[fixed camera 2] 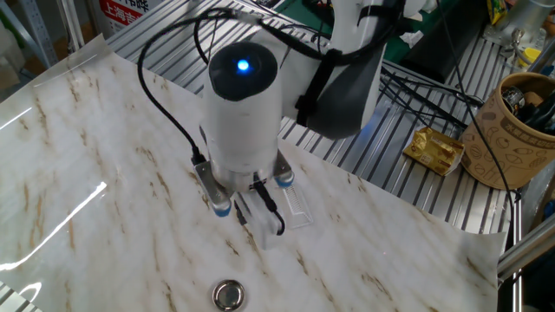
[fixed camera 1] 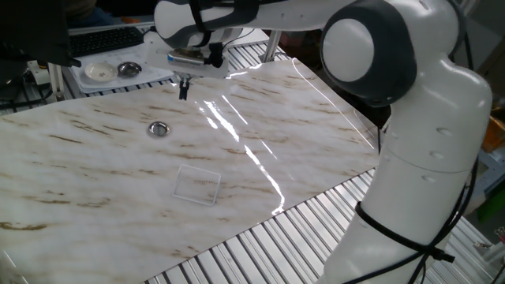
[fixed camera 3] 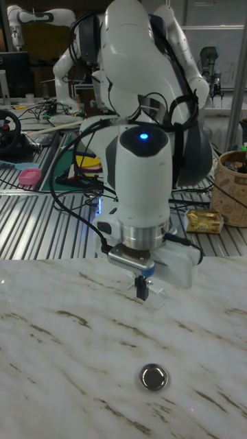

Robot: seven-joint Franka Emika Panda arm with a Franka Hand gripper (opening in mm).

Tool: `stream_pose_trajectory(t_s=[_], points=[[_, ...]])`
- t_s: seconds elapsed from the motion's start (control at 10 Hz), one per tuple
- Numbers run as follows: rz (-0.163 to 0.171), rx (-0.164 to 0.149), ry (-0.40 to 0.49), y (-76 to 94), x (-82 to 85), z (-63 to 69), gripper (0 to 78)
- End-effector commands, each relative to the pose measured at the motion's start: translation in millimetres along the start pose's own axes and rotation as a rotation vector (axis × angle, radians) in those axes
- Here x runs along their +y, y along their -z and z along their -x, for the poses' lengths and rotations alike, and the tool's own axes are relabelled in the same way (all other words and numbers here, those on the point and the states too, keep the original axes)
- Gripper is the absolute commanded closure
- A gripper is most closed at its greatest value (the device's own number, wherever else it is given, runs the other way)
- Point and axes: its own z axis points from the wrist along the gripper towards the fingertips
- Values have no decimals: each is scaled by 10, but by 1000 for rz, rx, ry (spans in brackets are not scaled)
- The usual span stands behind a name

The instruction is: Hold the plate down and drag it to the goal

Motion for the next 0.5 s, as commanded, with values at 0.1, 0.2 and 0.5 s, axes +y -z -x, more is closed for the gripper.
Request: stream_pose_trajectory(t_s=[0.1, 0.2, 0.5], points=[[-7, 24, 18, -70, 72, 112, 776], [-10, 24, 24, -81, 72, 125, 776], [-7, 22, 59, -206, 57, 190, 776]])
